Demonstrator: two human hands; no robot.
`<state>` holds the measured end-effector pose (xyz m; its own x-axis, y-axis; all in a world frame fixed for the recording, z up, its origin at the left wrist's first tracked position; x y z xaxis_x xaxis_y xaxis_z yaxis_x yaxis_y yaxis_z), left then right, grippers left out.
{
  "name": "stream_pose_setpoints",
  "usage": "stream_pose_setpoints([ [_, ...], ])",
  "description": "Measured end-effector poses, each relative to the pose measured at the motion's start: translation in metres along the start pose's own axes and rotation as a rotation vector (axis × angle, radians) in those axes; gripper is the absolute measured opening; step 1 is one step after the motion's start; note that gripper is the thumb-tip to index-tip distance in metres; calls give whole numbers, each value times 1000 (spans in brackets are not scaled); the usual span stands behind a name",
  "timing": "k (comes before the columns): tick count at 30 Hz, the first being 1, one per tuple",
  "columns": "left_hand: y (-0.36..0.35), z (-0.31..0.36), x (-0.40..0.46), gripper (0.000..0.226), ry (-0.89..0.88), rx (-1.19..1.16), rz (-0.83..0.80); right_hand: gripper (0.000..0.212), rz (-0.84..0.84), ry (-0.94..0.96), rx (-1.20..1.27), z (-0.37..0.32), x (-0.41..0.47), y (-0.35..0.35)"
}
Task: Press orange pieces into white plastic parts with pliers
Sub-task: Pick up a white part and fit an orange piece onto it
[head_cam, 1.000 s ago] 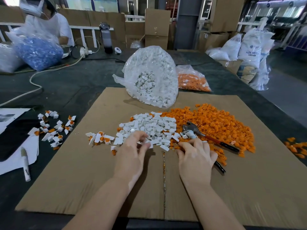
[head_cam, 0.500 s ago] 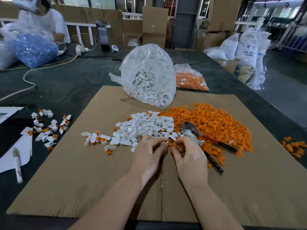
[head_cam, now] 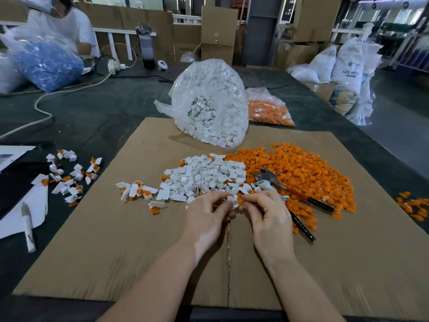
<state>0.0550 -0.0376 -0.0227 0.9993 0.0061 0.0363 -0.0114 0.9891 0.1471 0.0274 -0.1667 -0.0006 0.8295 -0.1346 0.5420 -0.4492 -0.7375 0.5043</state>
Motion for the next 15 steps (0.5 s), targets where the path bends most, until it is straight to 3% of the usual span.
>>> stream_pose_setpoints([
  [5,0,2,-1,8,-17,-11,0,3,-64,-64,42,3,-3,-2],
  [15,-1,4,-4,10,-42,-14,-49,7,-20,110,-126,-6,-4,-3],
])
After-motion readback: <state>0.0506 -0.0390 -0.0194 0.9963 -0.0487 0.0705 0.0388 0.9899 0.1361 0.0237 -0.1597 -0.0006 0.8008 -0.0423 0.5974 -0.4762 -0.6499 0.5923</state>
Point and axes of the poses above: each hand's wrist, its own x-axis towards the middle knuckle, its own y-axis out of the back of the hand, z = x × y, the point moved 3 cm from there along x, towards the middle knuckle
